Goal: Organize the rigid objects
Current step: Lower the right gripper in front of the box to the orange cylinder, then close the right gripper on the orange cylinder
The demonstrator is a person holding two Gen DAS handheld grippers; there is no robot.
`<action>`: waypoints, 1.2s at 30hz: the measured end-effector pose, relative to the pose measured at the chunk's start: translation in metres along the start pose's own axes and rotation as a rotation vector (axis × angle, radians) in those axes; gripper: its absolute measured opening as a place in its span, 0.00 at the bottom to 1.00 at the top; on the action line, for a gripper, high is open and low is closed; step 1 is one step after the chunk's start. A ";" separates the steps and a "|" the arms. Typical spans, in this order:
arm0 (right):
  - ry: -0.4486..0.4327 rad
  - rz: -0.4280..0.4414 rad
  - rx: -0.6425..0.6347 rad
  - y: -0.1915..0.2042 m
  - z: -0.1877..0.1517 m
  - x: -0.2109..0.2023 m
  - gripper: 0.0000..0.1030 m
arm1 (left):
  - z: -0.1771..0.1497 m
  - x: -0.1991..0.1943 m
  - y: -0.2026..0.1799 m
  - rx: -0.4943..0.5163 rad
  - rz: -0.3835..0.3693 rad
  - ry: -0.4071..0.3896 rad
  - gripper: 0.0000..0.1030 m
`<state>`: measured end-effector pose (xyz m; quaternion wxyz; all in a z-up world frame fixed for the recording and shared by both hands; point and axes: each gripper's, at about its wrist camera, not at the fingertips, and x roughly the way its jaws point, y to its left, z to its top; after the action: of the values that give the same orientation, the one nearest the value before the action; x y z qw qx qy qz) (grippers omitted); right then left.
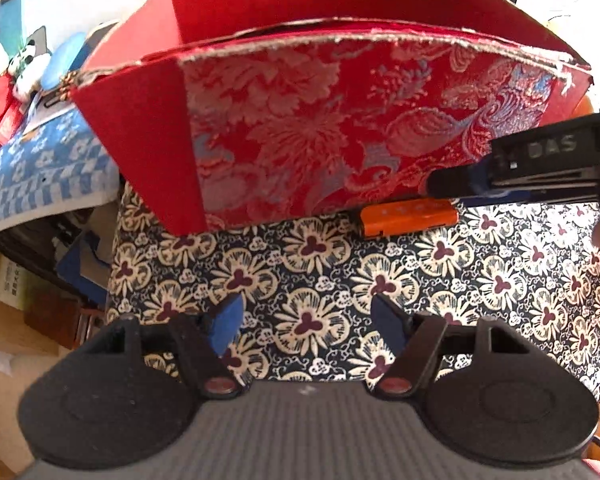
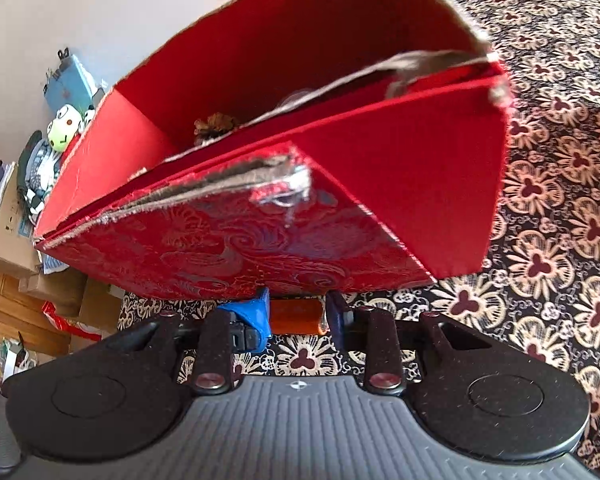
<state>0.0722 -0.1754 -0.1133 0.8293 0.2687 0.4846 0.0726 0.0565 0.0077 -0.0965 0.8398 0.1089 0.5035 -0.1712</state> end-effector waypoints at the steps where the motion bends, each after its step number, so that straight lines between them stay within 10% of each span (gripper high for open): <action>1: 0.006 0.005 -0.003 0.000 0.000 0.002 0.13 | 0.000 0.000 0.000 0.004 -0.009 -0.001 0.71; 8: 0.197 0.231 0.069 0.010 -0.006 0.013 0.13 | -0.007 -0.001 0.001 0.058 -0.054 -0.006 0.71; 18: 0.087 0.134 -0.021 0.022 -0.001 0.018 0.13 | -0.010 0.006 0.005 0.059 -0.116 -0.031 0.71; 27: 0.209 0.266 0.062 0.028 -0.005 0.032 0.12 | -0.007 0.012 0.005 0.059 -0.151 -0.034 0.71; 36: 0.186 0.211 0.023 0.039 -0.003 0.044 0.13 | -0.004 0.022 0.012 0.052 -0.154 -0.045 0.72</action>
<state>0.0981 -0.1245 -0.1277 0.7656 0.3196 0.5290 0.1786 0.0679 0.0163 -0.1172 0.8320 0.0878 0.4869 -0.2509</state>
